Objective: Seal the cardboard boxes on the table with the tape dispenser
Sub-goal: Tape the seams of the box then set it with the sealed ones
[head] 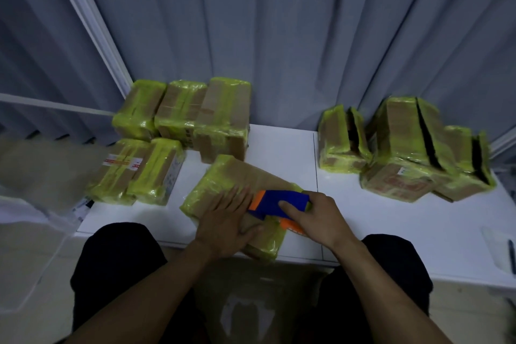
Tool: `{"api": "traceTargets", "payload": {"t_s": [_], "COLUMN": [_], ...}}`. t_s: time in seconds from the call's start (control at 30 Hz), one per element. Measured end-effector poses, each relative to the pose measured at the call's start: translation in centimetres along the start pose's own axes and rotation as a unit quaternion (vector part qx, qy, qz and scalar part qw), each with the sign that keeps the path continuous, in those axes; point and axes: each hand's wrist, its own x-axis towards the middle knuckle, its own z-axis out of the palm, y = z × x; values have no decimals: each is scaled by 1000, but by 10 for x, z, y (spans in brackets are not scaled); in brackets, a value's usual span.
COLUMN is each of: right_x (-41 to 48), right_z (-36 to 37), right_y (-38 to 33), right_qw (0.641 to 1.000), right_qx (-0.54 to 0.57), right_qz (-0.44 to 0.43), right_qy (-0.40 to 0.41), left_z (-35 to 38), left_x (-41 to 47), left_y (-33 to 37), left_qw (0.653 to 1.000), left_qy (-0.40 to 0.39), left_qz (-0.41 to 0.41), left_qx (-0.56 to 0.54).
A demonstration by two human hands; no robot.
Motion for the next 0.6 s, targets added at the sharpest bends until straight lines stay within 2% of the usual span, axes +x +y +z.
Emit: {"api": "traceTargets", "payload": {"t_s": [0.33, 0.6], "right_x": [-18, -23], "right_z": [-37, -24], "right_y": [19, 10], "right_qw": [999, 999], "right_qx": [-30, -18], "right_qz": [25, 25], "right_qy": [21, 27], "left_z": [-1, -18], "left_x": [3, 1], "left_y": [0, -11], "left_qw": [1000, 996], "left_qy": [-17, -68], "left_qz": [-8, -6], "left_qx": [21, 56]}}
